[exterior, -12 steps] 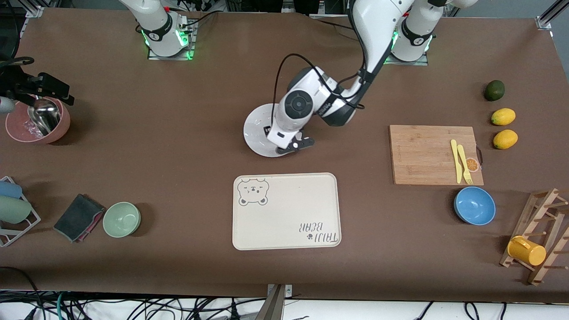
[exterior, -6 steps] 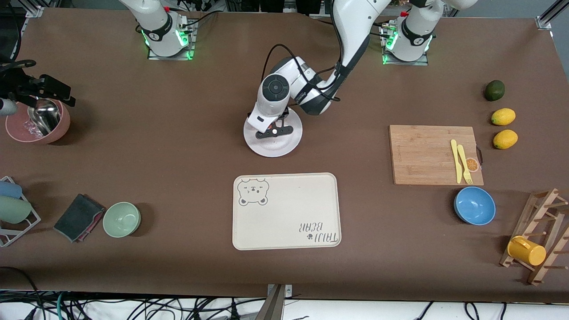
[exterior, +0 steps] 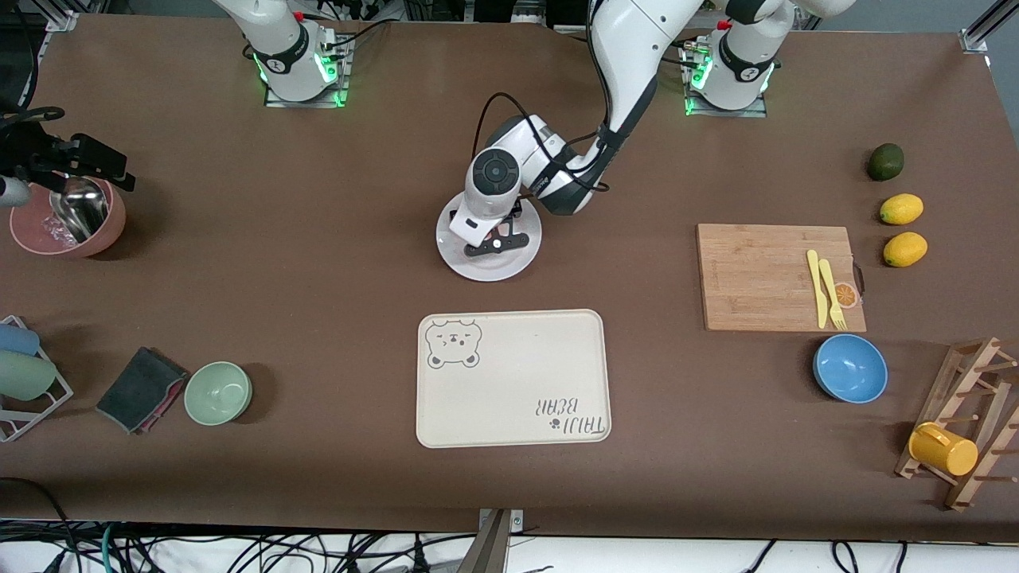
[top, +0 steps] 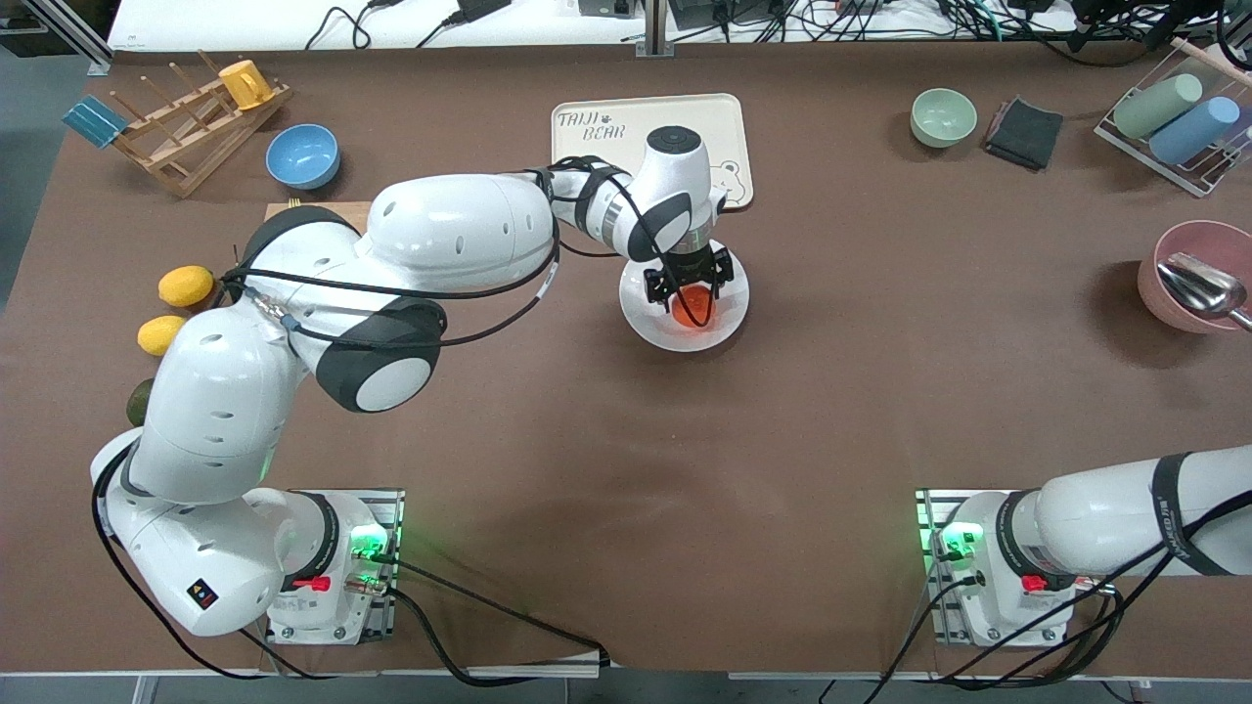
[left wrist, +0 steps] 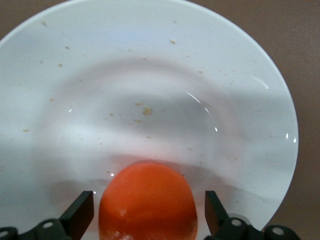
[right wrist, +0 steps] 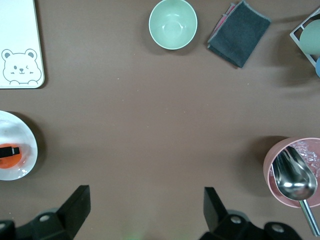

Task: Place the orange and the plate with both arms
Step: 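Release the orange and raise the left gripper while the right gripper reaches out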

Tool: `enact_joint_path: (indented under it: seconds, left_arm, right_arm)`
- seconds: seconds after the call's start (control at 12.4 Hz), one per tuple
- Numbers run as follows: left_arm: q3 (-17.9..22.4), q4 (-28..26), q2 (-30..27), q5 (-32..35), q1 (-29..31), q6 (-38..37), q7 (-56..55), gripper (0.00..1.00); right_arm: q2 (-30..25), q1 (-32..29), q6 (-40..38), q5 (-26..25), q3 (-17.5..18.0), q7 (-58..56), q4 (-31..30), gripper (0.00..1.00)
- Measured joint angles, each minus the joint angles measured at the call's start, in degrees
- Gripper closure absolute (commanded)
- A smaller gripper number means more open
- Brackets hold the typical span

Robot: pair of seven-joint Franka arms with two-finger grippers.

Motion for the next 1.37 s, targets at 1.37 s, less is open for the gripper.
enact_joint_path:
  seconds: [1.37]
  left_arm:
    - [1.58,3.14,-15.03,6.08,34.71,-35.09,28.40,0.00]
  right_arm:
    - [6.03,1.30,11.27,28.85,1.49,-3.01,-16.40,0.00]
